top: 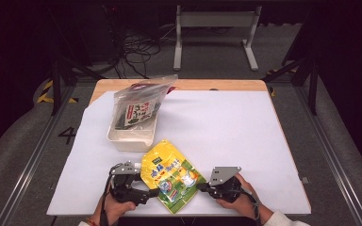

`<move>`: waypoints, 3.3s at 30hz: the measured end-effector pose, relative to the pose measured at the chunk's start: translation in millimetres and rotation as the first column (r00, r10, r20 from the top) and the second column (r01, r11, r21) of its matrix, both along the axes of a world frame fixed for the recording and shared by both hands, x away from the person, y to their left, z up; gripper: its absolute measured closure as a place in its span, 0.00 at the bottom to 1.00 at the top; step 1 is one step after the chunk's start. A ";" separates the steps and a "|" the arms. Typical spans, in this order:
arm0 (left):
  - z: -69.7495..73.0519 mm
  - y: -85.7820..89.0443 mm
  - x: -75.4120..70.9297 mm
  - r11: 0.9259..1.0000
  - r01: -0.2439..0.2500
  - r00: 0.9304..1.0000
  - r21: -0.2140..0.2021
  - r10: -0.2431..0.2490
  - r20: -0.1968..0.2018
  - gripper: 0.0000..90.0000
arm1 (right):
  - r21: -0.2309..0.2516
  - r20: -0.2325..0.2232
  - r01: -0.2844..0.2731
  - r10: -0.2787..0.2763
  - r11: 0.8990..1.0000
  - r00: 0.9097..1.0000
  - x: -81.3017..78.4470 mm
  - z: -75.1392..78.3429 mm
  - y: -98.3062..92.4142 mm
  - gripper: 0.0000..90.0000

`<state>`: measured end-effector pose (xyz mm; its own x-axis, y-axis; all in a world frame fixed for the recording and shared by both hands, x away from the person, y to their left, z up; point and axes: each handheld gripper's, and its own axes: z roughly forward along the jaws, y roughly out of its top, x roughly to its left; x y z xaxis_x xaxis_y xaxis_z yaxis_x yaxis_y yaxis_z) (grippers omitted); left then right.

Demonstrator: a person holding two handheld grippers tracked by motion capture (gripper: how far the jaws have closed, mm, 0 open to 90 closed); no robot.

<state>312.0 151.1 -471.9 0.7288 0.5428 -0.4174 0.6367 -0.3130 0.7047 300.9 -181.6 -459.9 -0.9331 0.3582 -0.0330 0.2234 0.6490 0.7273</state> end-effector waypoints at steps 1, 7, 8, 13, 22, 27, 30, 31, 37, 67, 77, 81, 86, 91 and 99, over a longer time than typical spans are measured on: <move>-0.3 -1.5 2.2 1.000 0.003 1.000 -0.008 -0.003 -0.004 0.15 | -0.006 0.008 -0.001 0.002 1.000 1.000 -0.5 0.2 0.7 1.00; 1.0 -17.5 13.7 1.000 0.004 1.000 0.007 -0.004 0.007 0.21 | 0.002 -0.001 -0.005 0.005 1.000 1.000 0.3 -0.3 -0.2 1.00; 1.2 -21.1 16.6 1.000 0.000 1.000 -0.001 0.000 0.009 0.22 | 0.003 -0.003 -0.006 0.006 1.000 1.000 0.6 -0.3 -0.3 1.00; 2.7 -36.1 26.7 0.997 0.049 0.999 -0.060 -0.050 -0.010 0.33 | 0.010 -0.010 -0.001 0.002 1.000 1.000 1.0 -0.9 -0.8 1.00; 18.1 -45.9 23.0 0.973 0.164 0.980 -0.163 -0.143 0.137 0.76 | 0.009 -0.001 -0.003 0.003 1.000 1.000 -1.0 -1.0 -1.6 1.00; 27.1 -50.7 12.8 0.968 0.215 0.957 -0.133 -0.181 0.229 0.83 | -0.006 0.044 -0.013 0.013 1.000 0.999 -9.1 -0.7 -2.0 1.00; 30.6 -52.2 8.2 0.969 0.221 0.949 -0.113 -0.187 0.252 0.84 | -0.003 0.051 -0.019 0.020 1.000 0.999 -13.3 0.3 -1.7 0.97; 32.2 -52.0 6.4 0.970 0.223 0.945 -0.101 -0.190 0.268 0.84 | 0.011 0.054 -0.022 0.021 1.000 0.998 -15.2 2.1 -2.4 0.97; 35.2 -45.0 4.7 0.969 0.231 0.931 -0.083 -0.196 0.307 0.86 | 0.042 0.064 -0.019 0.016 0.999 0.998 -16.1 15.1 -16.7 0.93; 67.5 10.1 2.2 0.986 0.165 0.877 -0.036 -0.130 0.463 0.86 | 0.162 0.092 0.276 -0.293 0.947 0.952 18.0 30.7 -78.8 0.41; 81.4 27.3 5.6 0.990 0.139 0.857 -0.035 -0.103 0.505 0.86 | 0.155 0.080 0.265 -0.279 0.952 0.957 17.8 28.3 -77.6 0.38; 94.3 36.6 4.3 0.991 0.130 0.831 -0.029 -0.093 0.549 0.86 | 0.154 0.078 0.254 -0.268 0.955 0.960 16.6 28.1 -76.2 0.38; 113.7 53.0 4.4 0.994 0.105 0.792 -0.024 -0.068 0.607 0.86 | 0.133 0.070 0.241 -0.252 0.961 0.965 14.2 24.1 -75.9 0.39; 122.7 77.9 13.5 0.996 0.076 0.780 -0.047 -0.030 0.626 0.86 | 0.131 0.076 0.219 -0.230 0.967 0.970 9.3 25.3 -72.9 0.39; 135.2 98.7 36.7 0.998 0.067 0.771 -0.014 -0.043 0.635 0.86 | 0.128 0.042 0.211 -0.218 0.969 0.975 11.8 21.5 -68.6 0.40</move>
<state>348.8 249.7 -336.7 0.8629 0.4877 0.1328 0.0241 -0.3022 0.9529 312.7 -250.2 -438.4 -0.8320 0.5541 -0.0261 0.3050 0.4962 0.8129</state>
